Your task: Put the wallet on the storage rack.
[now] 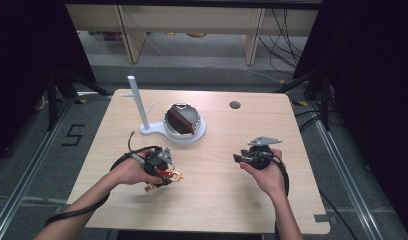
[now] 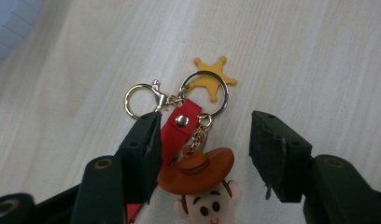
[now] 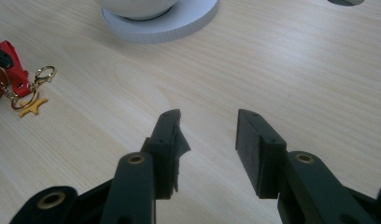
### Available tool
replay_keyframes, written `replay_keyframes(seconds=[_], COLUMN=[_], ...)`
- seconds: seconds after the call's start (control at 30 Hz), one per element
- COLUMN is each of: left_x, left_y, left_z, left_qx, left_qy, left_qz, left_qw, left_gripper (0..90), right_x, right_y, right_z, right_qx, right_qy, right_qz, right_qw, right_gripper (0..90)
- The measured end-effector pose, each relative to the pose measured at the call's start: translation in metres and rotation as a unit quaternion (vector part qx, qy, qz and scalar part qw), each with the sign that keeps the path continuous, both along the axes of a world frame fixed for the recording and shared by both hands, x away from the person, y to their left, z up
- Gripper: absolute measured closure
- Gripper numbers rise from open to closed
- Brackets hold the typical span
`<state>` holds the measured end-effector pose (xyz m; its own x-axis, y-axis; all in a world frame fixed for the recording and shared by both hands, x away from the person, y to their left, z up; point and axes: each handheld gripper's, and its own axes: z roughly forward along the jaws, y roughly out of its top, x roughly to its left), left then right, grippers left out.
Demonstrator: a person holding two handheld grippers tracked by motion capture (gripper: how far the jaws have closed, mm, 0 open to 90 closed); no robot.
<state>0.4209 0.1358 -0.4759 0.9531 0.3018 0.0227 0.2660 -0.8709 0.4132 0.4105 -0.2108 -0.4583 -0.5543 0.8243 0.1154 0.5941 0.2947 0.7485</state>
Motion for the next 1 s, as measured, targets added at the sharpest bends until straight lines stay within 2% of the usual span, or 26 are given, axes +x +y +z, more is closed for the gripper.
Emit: replay_keyframes(seconds=[0.13,0.2,0.23,0.3,0.33,0.43,0.6,0.63,0.67,0.73,0.83,0.93,1.0], left_x=[0.001,0.003,0.005,0.005,0.007,0.009,0.008,0.007,0.006,0.005,0.001,0.002,0.003], left_y=[-0.003,-0.005,-0.005,-0.007,-0.006,-0.007,-0.010,-0.010,-0.011,-0.013,-0.014,-0.015,-0.016], left_z=[-0.005,-0.008,-0.007,-0.008,-0.007,-0.006,-0.005,-0.005,-0.005,-0.005,-0.005,-0.005,-0.005], left_qx=[0.005,0.013,0.026,0.015,0.027,0.031,0.047,0.052,0.058,0.063,0.072,0.077,0.074], left_qy=[0.010,0.015,0.013,0.019,0.019,0.022,0.007,0.000,-0.009,-0.021,-0.033,-0.031,-0.015], left_qz=[0.003,-0.004,-0.016,-0.005,-0.016,-0.017,-0.022,-0.021,-0.022,-0.021,-0.024,-0.028,-0.029], left_qw=[0.9999,0.9998,0.9994,0.9997,0.9993,0.9991,0.9986,0.9984,0.9980,0.9976,0.9966,0.9962,0.9967], left_gripper=[42.2,43.1,42.9,44.1,45.0,47.0,53.4,55.6,58.3,63.2,65.5,64.1,57.6], right_x=[0.000,0.000,0.000,0.000,0.001,0.000,0.000,-0.001,0.000,-0.001,0.000,0.000,0.000], right_y=[0.000,0.000,0.000,0.001,0.000,0.000,0.001,0.001,0.000,0.000,-0.001,-0.001,-0.001], right_z=[0.000,0.000,0.000,0.000,-0.001,0.000,0.000,0.000,0.000,0.000,0.000,0.001,0.001], right_qx=[-0.006,-0.004,-0.006,-0.007,-0.008,-0.010,-0.006,-0.004,-0.011,-0.009,-0.008,-0.009,-0.006], right_qy=[0.005,0.005,0.005,0.005,0.001,0.000,0.004,0.007,-0.001,0.003,-0.001,-0.002,0.000], right_qz=[-0.001,0.002,0.001,0.004,0.007,0.005,0.003,0.001,0.008,0.005,0.007,0.007,0.007], right_qw=[1.0000,1.0000,1.0000,1.0000,0.9999,0.9999,1.0000,1.0000,0.9999,0.9999,0.9999,0.9999,1.0000], right_gripper=[60.9,61.0,61.0,61.0,61.0,61.0,61.0,60.9,61.0,60.9,60.9,60.8,60.8])
